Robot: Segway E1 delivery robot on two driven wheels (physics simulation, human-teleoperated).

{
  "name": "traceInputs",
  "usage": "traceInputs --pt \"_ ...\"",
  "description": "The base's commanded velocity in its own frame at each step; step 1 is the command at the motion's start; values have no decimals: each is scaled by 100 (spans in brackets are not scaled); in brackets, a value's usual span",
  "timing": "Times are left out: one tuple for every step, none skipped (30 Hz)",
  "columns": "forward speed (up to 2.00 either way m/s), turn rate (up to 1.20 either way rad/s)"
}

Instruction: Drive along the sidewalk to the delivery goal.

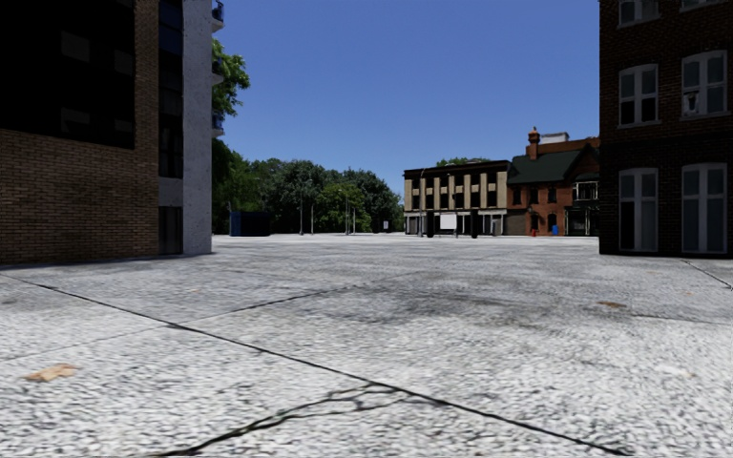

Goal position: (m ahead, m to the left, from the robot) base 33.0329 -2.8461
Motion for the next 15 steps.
traceInputs --pt "200 0" --pt "200 0" --pt "200 0" --pt "200 0" --pt "200 0" --pt "200 0" --pt "200 0" --pt "200 0" --pt "200 0" --pt "200 0" --pt "200 0" --pt "200 0" --pt "200 0" --pt "200 0" --pt "200 0"
